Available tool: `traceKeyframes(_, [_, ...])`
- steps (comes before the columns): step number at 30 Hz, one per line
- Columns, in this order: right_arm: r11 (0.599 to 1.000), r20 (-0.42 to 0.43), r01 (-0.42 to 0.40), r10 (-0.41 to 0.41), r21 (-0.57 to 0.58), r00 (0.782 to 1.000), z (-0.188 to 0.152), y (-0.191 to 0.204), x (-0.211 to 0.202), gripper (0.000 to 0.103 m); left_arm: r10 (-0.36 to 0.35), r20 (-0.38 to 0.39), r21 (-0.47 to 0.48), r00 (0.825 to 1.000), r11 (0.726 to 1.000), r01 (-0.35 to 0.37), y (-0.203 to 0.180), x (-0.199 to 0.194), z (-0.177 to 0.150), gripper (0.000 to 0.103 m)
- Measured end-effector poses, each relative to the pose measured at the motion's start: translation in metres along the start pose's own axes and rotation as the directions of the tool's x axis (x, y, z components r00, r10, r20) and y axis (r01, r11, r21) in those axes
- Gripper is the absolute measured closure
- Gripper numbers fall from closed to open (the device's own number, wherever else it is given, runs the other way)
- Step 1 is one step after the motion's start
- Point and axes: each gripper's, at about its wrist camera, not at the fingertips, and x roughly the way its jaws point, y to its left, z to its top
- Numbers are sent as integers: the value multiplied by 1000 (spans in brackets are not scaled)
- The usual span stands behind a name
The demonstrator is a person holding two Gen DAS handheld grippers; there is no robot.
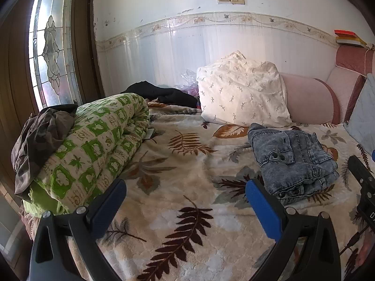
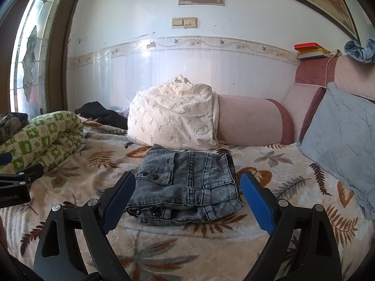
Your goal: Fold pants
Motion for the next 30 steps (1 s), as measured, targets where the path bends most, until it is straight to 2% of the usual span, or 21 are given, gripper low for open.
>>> traceKeyframes(18, [1000, -10, -8, 8, -21, 1000, 1, -3, 16, 12, -15, -21, 5, 1000, 1000, 15, -21, 18, 6, 0])
traceKeyframes(25, [1000, -49, 16, -18, -23, 999, -2, -11, 29, 12, -57, -115, -15, 992, 998, 56, -37, 42, 4, 0])
traceKeyframes(30, [1000, -77, 31, -31, 1, 997, -4, -23, 32, 11, -55, -124, -8, 991, 998, 54, -44, 41, 0, 0])
